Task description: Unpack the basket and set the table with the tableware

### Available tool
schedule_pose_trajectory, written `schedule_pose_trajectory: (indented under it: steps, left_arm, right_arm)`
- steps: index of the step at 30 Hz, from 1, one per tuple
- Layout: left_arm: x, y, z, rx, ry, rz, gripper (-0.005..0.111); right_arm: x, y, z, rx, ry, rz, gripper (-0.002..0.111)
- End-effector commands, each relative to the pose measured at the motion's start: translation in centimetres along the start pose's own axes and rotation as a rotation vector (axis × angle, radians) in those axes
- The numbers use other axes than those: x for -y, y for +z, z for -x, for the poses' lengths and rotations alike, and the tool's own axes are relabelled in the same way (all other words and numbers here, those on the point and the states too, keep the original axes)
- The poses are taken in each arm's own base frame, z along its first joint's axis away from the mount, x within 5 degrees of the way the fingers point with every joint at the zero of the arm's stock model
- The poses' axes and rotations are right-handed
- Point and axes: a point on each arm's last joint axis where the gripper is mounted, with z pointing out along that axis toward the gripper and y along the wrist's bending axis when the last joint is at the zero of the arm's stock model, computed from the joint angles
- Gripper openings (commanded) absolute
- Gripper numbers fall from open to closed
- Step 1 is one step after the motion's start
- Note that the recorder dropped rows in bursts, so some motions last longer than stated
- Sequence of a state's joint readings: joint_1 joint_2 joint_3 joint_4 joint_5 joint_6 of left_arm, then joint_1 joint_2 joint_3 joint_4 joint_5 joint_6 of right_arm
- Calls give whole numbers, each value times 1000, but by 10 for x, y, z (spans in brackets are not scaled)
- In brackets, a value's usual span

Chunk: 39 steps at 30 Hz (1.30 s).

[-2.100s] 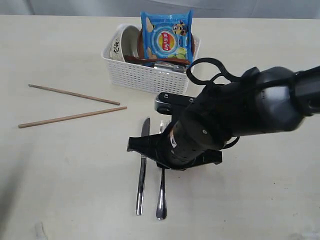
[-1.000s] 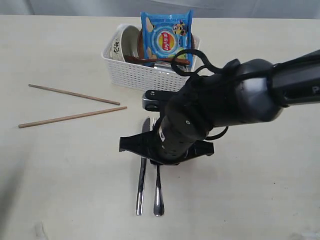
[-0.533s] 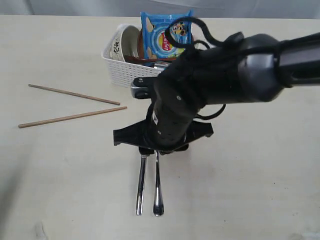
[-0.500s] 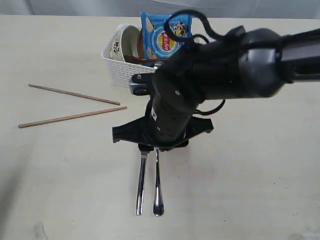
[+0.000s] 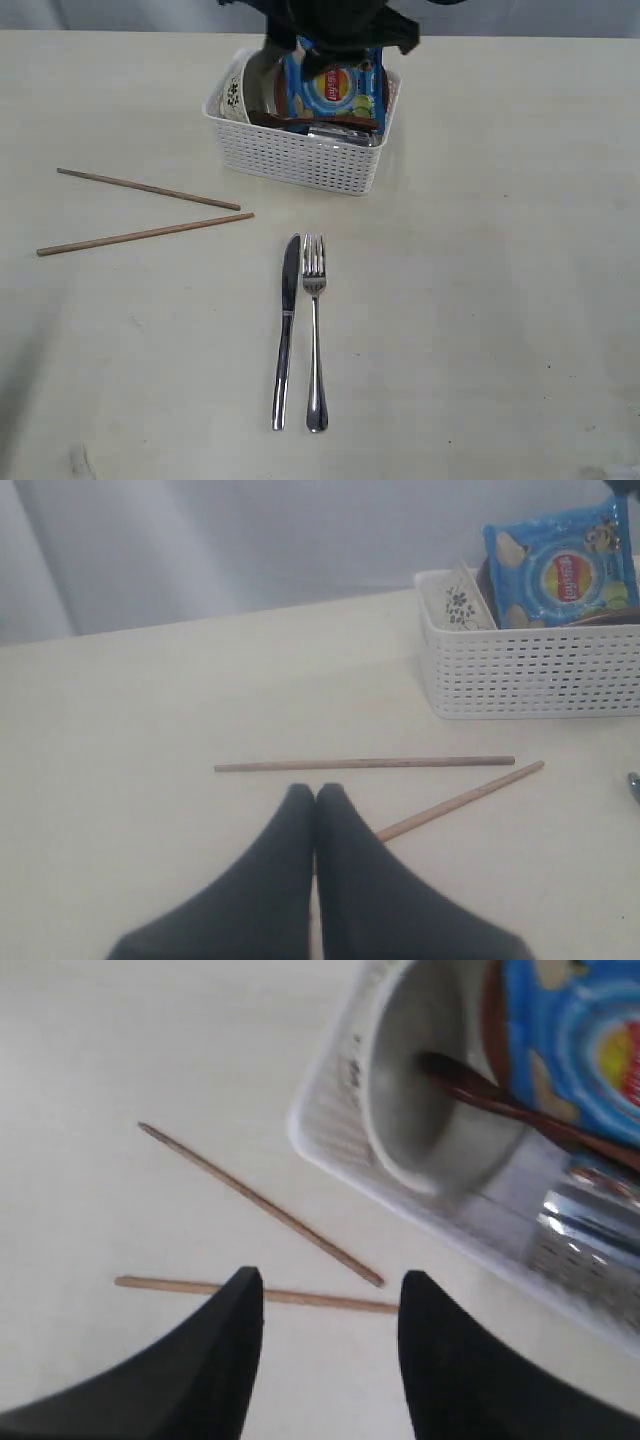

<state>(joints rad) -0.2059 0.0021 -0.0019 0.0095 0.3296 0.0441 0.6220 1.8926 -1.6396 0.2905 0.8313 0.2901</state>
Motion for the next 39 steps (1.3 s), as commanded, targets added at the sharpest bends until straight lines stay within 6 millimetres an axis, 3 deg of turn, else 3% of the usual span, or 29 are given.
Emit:
schedule_pose_trajectory:
  steps: [1,4,8,14,16,17,18,26,39]
  left_arm:
    - [0,0,0,9,0,-7,0]
    - [0,0,0,9,0,-7,0]
    - [0,0,0,9,0,-7,0]
    - [0,0,0,9,0,-7,0]
    - [0,0,0,9,0,-7,0]
    - [0,0,0,9,0,-7,0]
    - [0,0,0,9,0,-7,0]
    - [0,0,0,9,0,-7,0]
    - [0,0,0,9,0,-7,0]
  right_arm:
    - [-3,52,29,23,-31,59,42]
    - [4,91,42,14,-13,51,42]
    - [20,111,54,31,10,37,42]
    - [30,130,54,36,20,26,40]
    - [30,130,54,40,6,27,21]
    - [30,129,54,42,-21,27,5]
    - [29,127,55,45,-32,32,0]
    - [14,125,53,26,-26,191,0]
    - [4,100,56,25,-69,209,0]
